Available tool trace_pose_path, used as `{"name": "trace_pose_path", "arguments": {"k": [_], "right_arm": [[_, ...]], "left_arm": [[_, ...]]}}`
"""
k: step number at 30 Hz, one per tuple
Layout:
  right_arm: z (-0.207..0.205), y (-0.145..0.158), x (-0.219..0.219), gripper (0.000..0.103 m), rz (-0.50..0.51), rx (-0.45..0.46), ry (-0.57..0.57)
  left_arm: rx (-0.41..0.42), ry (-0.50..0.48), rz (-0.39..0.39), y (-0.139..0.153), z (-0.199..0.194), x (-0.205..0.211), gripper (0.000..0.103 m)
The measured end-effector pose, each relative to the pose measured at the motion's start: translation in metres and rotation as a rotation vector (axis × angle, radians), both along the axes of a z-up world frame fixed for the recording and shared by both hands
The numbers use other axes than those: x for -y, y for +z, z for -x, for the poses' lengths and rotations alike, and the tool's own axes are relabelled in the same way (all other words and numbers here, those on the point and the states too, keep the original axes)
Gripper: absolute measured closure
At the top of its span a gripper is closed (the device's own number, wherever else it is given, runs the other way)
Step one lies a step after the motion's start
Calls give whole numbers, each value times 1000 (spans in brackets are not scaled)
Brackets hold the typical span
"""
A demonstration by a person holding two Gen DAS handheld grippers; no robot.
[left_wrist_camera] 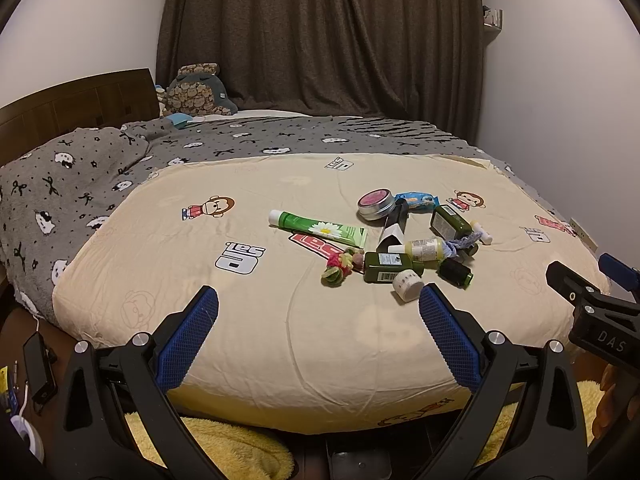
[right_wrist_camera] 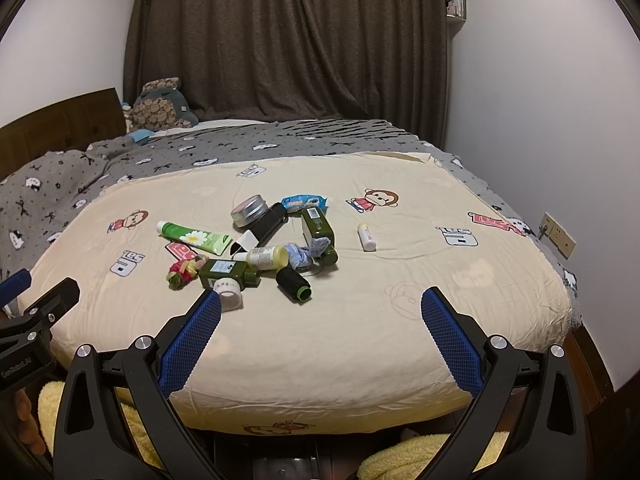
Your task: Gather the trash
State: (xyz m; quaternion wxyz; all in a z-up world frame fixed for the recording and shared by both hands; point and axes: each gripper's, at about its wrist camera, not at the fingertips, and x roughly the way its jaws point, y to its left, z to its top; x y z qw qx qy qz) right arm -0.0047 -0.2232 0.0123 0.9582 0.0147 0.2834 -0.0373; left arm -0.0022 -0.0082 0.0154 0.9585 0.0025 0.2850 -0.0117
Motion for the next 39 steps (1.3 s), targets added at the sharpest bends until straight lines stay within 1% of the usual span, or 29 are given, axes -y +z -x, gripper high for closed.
{"name": "trace_pose_path", "arguments": {"k": [4,9,13,16,19,23,26,29,35,36,37,38,39], "right_arm": [[-1,-2,-1,3,26,11,-12],[-7,-7,7,3,-1,7,-5],[-12,-14,9,3,33,10,-15],[-16,-19,14,3,-2,3,-15],[-24,-28,20,3,-39,-21,-10],[-41,-47,21,3,-25,-98,5],[-52,-60,24,3,-58,-122,8],[-68,-70,23,3,-38,-144,8],[-103,-89,18,3,-56,-188,62],[-108,-91,18,6,-59,-190,75],[-113,-94,17,14,-65,-194,90],[-119,-97,17,20,-80,-205,109],[-125,-101,17,27,-95,-213,129]], "left_arm": [[-7,-2,8,-2,-3,-1,8],[-19,-5,7,-10,-7,-2,8],[-32,-2,-7,-18,-14,-2,8],[-50,-6,-13,-26,-20,-1,8],[-74,-18,-16,-38,-28,0,8],[-103,-31,-24,-53,-41,2,8],[-122,-44,-3,-65,-52,1,8],[-146,-61,18,-76,-63,2,8],[-183,-109,20,-92,-81,9,8],[-188,-120,27,-93,-83,10,8],[-191,-132,32,-95,-86,13,8],[-195,-143,32,-96,-88,15,8],[-199,-158,26,-98,-90,19,9]]}}
